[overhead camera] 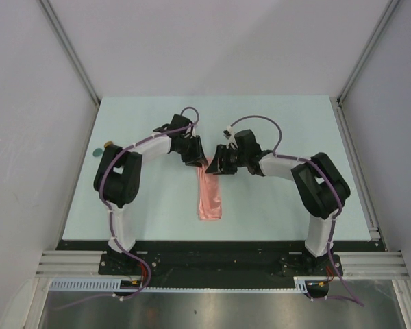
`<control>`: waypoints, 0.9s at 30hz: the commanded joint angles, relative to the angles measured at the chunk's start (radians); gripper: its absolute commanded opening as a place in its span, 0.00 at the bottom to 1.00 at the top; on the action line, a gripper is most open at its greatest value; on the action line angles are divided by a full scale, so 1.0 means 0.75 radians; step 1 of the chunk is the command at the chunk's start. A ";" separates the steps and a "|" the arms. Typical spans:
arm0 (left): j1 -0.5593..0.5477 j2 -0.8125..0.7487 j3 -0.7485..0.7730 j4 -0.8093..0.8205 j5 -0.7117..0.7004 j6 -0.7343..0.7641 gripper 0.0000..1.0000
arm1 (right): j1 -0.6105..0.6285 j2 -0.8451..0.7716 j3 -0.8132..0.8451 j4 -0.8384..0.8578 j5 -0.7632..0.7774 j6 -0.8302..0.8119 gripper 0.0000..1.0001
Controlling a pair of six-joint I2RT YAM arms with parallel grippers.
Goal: Fold the napkin into a case and place the utensils inside
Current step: Fold the 2/3-rectangle-folded napkin at the center of the board.
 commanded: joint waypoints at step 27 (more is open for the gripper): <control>0.037 -0.077 0.167 -0.231 -0.152 0.186 0.28 | -0.016 0.252 0.248 0.111 0.005 -0.040 0.43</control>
